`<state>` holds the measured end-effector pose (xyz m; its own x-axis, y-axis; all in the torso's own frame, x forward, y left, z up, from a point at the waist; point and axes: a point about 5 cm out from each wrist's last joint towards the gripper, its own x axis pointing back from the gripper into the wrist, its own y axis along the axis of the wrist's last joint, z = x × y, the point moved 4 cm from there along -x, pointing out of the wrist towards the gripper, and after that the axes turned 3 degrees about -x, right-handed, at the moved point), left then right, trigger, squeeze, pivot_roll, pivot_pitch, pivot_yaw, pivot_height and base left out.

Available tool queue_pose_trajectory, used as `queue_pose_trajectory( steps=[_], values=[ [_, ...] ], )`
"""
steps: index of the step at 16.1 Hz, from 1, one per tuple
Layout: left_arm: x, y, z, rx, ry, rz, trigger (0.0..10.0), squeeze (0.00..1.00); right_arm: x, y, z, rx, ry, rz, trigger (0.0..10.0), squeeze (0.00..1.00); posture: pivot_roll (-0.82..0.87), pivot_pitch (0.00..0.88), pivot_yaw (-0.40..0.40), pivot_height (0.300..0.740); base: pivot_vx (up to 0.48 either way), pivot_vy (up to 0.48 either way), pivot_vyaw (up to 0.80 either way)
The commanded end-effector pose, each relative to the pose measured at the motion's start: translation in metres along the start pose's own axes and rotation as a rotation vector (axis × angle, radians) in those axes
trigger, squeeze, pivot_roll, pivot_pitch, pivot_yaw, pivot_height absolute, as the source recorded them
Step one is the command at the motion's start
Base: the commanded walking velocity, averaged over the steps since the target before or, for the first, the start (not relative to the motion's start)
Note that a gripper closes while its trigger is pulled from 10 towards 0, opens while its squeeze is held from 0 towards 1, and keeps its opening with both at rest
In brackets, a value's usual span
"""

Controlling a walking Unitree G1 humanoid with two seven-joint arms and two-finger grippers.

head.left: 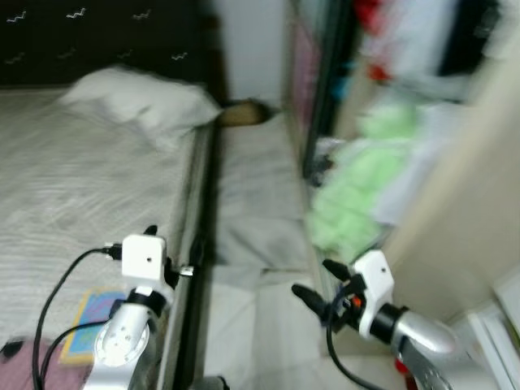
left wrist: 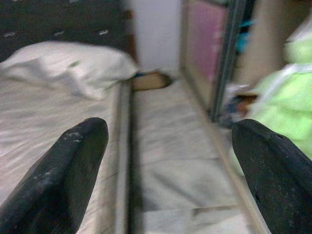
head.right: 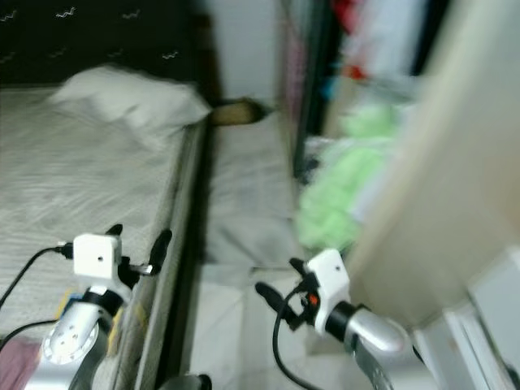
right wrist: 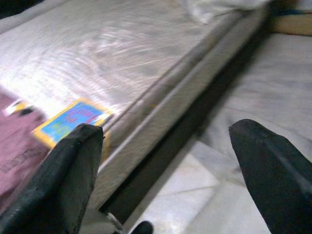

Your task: Clean up the room

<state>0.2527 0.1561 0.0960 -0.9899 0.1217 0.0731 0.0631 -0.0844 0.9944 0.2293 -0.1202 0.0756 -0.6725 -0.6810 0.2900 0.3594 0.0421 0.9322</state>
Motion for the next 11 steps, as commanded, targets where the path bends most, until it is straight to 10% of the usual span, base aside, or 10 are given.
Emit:
queue_pose_trajectory(
  steps=[1,11],
  values=[
    [-0.001,0.000,0.000,-0.001,-0.005,0.004,10.0,0.00,0.004,0.000,0.002,0.025,0.017,0.007,10.0,0.00,-0.04,0.050,-0.012,0.740,0.000,0.000,0.80],
    [-0.006,0.004,0.004,-0.034,0.040,-0.016,10.0,0.00,-0.020,0.046,-0.042,0.080,-0.339,-0.244,10.0,0.00,-0.02,0.029,-0.003,0.740,0.000,0.000,0.80]
  ],
)
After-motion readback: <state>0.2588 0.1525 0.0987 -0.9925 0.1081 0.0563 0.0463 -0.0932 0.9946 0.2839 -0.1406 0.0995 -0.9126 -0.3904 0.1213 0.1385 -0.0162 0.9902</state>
